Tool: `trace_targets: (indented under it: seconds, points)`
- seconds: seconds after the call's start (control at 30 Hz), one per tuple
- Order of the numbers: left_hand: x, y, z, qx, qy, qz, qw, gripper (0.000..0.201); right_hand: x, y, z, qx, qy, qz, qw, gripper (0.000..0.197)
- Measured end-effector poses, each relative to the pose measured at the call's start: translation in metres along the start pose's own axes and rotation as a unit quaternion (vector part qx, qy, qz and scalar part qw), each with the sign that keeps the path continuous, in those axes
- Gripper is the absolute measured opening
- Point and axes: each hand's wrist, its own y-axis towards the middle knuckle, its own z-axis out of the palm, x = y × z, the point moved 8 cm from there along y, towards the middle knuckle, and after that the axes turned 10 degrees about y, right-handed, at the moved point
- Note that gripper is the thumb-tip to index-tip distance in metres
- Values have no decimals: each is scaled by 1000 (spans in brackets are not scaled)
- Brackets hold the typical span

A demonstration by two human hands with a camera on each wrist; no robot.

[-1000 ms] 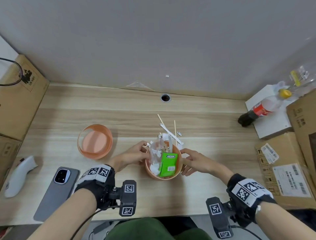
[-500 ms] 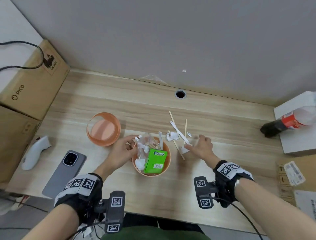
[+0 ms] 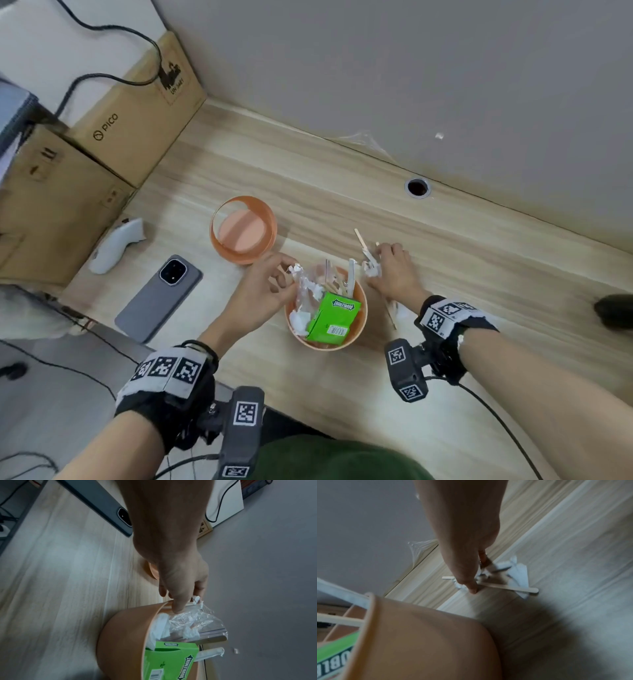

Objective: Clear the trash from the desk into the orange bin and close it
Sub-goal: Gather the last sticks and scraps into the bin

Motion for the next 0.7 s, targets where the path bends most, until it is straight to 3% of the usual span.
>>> trace_targets:
  seconds: [0.27, 0.43, 0.6, 0.7]
  points:
    - [11, -4, 19, 27, -58, -104, 993, 42, 7, 8, -10, 11, -56, -36, 998, 30]
    - [25, -9, 26, 51, -43, -155, 986, 40, -8, 4, -14, 20, -97, -25, 995, 35]
    - [28, -8, 34, 51, -33, -169, 984, 25, -27, -4, -24, 15, -40, -8, 999, 36]
    - [24, -5, 38, 50, -15, -166, 985, 20, -39, -12, -41, 5, 73, 25, 997, 26]
